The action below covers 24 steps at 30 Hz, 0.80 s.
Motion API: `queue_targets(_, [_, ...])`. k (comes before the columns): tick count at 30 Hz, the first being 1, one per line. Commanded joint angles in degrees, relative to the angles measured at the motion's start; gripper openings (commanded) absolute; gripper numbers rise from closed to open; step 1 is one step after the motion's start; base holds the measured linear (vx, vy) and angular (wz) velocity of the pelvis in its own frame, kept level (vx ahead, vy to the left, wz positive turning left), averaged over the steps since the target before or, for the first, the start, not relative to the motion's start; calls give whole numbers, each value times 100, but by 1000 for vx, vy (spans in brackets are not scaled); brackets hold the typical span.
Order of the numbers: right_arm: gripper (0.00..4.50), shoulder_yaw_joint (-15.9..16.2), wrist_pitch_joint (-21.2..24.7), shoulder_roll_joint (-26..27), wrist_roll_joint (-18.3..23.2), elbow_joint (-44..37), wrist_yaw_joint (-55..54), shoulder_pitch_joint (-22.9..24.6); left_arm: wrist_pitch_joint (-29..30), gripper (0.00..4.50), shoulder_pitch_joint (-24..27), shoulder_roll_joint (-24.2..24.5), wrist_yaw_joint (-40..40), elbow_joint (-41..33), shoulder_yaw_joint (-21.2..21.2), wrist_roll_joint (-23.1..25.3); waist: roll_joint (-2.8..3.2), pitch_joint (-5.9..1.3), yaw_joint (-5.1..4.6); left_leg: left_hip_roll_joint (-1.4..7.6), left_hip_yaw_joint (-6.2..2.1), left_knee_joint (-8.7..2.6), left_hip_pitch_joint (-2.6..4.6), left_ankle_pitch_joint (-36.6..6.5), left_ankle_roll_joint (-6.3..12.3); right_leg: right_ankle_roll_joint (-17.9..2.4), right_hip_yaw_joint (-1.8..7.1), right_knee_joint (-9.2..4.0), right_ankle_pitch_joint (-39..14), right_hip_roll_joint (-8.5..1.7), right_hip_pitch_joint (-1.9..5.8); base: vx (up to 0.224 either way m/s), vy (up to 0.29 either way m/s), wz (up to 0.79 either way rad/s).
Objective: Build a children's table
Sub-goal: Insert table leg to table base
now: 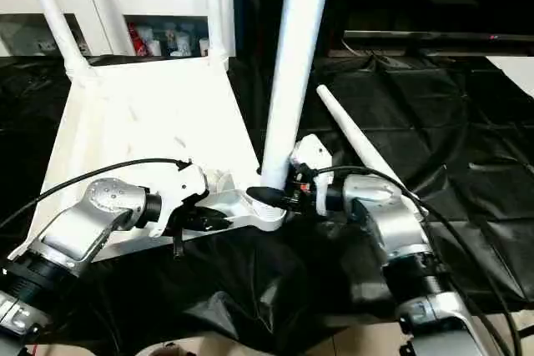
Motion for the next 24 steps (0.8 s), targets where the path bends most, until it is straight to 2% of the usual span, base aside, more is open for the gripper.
queue_targets(1, [190, 250, 106, 205, -352, 670, -422, 141, -36, 0, -332, -147, 311, -26, 286, -41, 20, -299, -38, 88, -24, -476, 72, -2209, -18, -818, 229, -578, -2793, -290, 196, 0, 0, 0])
queue_targets(3, [190, 91, 156, 351, -357, 930, -825, 31, 60, 0, -379, -199, 428, 14, 334, -19, 3, -285, -73, 68, -46, -473, 100, -2358, -73, -647, 191, -632, -3237, -285, 182, 0, 0, 0])
queue_targets(6, [190, -186, 134, 672, -400, 1432, -1668, -199, 385, 0, -528, -365, 795, 37, 424, 48, 24, -273, -159, 50, -98, -465, 111, -2602, -148, -394, 110, -711, -3722, -293, 166, 0, 0, 0])
queue_targets(8, [190, -228, 114, 747, -434, 1532, -1851, -239, 481, 0, -560, -424, 905, 22, 448, 68, 43, -274, -234, 49, -138, -482, 73, -2715, -156, -355, 61, -730, -3694, -296, 202, 0, 0, 0])
queue_targets(9, [190, -298, 97, 907, -479, 1715, -2214, -321, 796, 0, -663, -608, 1260, 55, 543, 110, 45, -288, -247, 59, -147, -489, 60, -2711, -159, -366, 56, -720, -3607, -304, 225, 0, 0, 0])
queue_targets(10, [189, -308, 86, 932, -483, 1745, -2263, -335, 843, 0, -682, -644, 1330, 73, 563, 117, 65, -280, -284, 62, -180, -512, 24, -2748, -169, -393, 22, -714, -3490, -301, 251, 0, 0, 0])
queue_targets(11, [189, -377, 16, 1126, -512, 1981, -2660, -446, 1221, 0, -844, -931, 1861, 241, 732, 160, 87, -271, -324, 77, -179, -518, 62, -2893, -187, -448, 4, -728, -3381, -289, 222, 0, 0, 0])
queue_targets(12, [189, -429, -25, 1338, -542, 2275, -3069, -593, 1405, 0, -1005, -1225, 2332, 492, 859, 173, 90, -288, -356, 66, -201, -504, 97, -3030, -188, -489, -41, -753, -3292, -292, 234, 0, 0, 0])
queue_targets(14, [189, -445, -35, 1430, -556, 2399, -3229, -658, 1426, 0, -1066, -1349, 2518, 608, 901, 182, 84, -264, -408, 63, -210, -526, 66, -3156, -128, -440, -96, -794, -3300, -286, 268, 0, 0, 0])
queue_targets(15, [189, -506, -36, 1561, -549, 2580, -3472, -760, 1397, 0, -1123, -1504, 2771, 752, 917, 252, 121, -273, -414, 67, -217, -524, 78, -3183, -104, -432, -109, -815, -3243, -310, 278, 0, 0, 0])
queue_targets(16, [189, -551, -33, 1649, -540, 2703, -3634, -831, 1371, 0, -1157, -1609, 2943, 852, 923, 307, 127, -277, -433, 72, -221, -525, 74, -3194, -103, -458, -113, -815, -3176, -313, 281, 0, 0, 0])
queue_targets(17, [189, -594, -52, 1737, -548, 2847, -3805, -914, 1335, 0, -1187, -1706, 3102, 960, 911, 366, 114, -281, -441, 70, -236, -543, 54, -3220, -100, -451, -129, -812, -3067, -305, 306, 0, 0, 0])
queue_targets(18, [189, -622, -69, 1825, -562, 2993, -3963, -998, 1294, 0, -1220, -1805, 3260, 1081, 894, 424, 106, -267, -437, 53, -208, -521, 117, -3271, -76, -459, -128, -851, -3142, -302, 239, 0, 0, 0])
queue_targets(19, [189, -625, -71, 1839, -564, 3018, -3979, -1012, 1292, 0, -1227, -1822, 3280, 1099, 897, 427, 97, -268, -436, 43, -202, -506, 151, -3285, -68, -458, -134, -868, -3194, -305, 215, 0, 0, 0])
queue_targets(20, [189, -655, -65, 1956, -568, 3203, -4109, -1121, 1266, 0, -1287, -1944, 3448, 1239, 925, 459, 122, -246, -460, 21, -187, -485, 163, -3317, -46, -442, -151, -904, -3298, -299, 197, 0, 0, 0])
queue_targets(21, [189, -696, -33, 2013, -555, 3294, -4151, -1177, 1262, 0, -1336, -1977, 3512, 1301, 948, 475, 122, -246, -460, 21, -187, -485, 163, -3317, -46, -442, -151, -904, -3298, -299, 197, 0, 0, 0])
queue_targets(23, [189, -770, -4, 2084, -558, 3450, -4185, -1263, 1282, 0, -1414, -2011, 3586, 1392, 988, 484, 127, -238, -516, 32, -206, -495, 197, -3520, -13, -312, -224, -944, -3400, -273, 208, 0, 0, 0])
queue_targets(24, [189, -775, -7, 2094, -566, 3470, -4183, -1273, 1294, 0, -1422, -2013, 3595, 1395, 996, 480, 183, -217, -529, 48, -222, -517, 222, -3681, -16, -295, -255, -953, -3376, -266, 216, 0, 0, 0])
